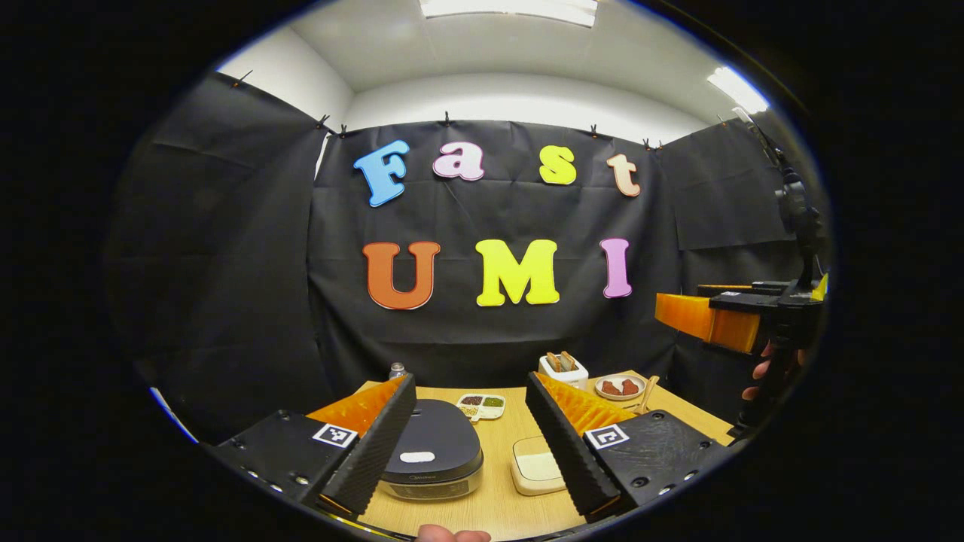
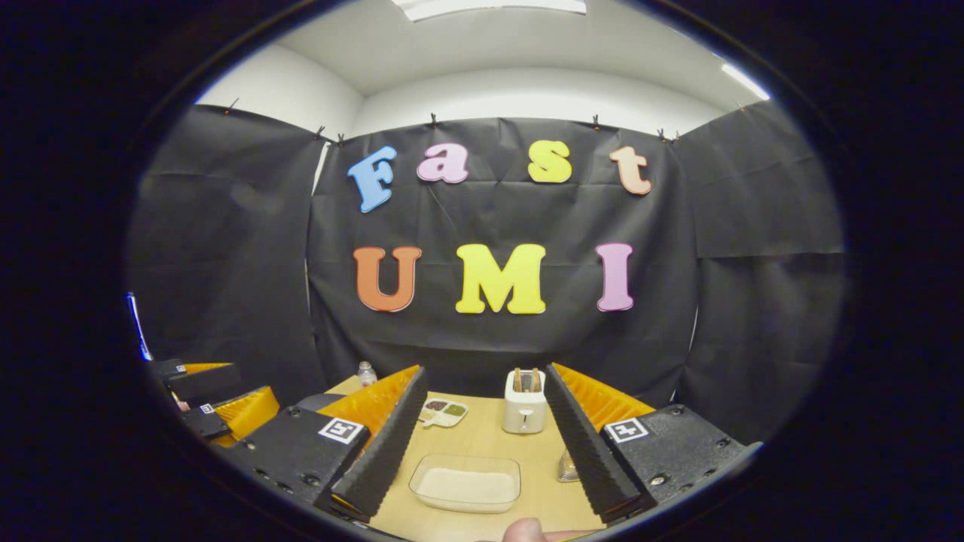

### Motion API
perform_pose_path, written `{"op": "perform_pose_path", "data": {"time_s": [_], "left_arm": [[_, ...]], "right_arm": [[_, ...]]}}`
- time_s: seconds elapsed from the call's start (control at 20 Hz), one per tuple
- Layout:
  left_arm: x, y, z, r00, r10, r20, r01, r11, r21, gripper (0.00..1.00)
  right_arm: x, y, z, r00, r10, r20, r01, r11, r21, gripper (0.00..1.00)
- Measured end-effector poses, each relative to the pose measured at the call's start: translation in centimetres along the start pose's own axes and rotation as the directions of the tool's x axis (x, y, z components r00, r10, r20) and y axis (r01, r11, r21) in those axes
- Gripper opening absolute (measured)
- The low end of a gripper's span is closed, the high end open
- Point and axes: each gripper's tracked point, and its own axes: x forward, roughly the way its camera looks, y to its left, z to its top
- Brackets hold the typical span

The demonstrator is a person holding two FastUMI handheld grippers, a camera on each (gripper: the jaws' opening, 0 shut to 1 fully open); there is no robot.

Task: Close the left gripper, press the button to open the rice cooker; take a wooden spoon from the chopstick holder with the right hand, scoop a spoonful of rice and pour it into the rice cooker, then put the wooden spoon back into the chopstick holder.

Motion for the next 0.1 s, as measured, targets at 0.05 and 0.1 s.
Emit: {"op": "perform_pose_path", "data": {"time_s": [0.05,0.1], "left_arm": [[0.01,0.11,0.04,1.0,0.003,0.002,-0.003,1.0,-0.001,0.94],[-0.04,0.12,0.13,1.0,0.004,0.006,-0.004,1.0,-0.005,0.94]], "right_arm": [[0.22,0.02,-0.1,1.0,0.0,0.003,0.0,1.0,-0.001,0.99],[0.23,0.14,-0.12,1.0,0.001,0.007,-0.001,1.0,-0.004,0.99]]}}
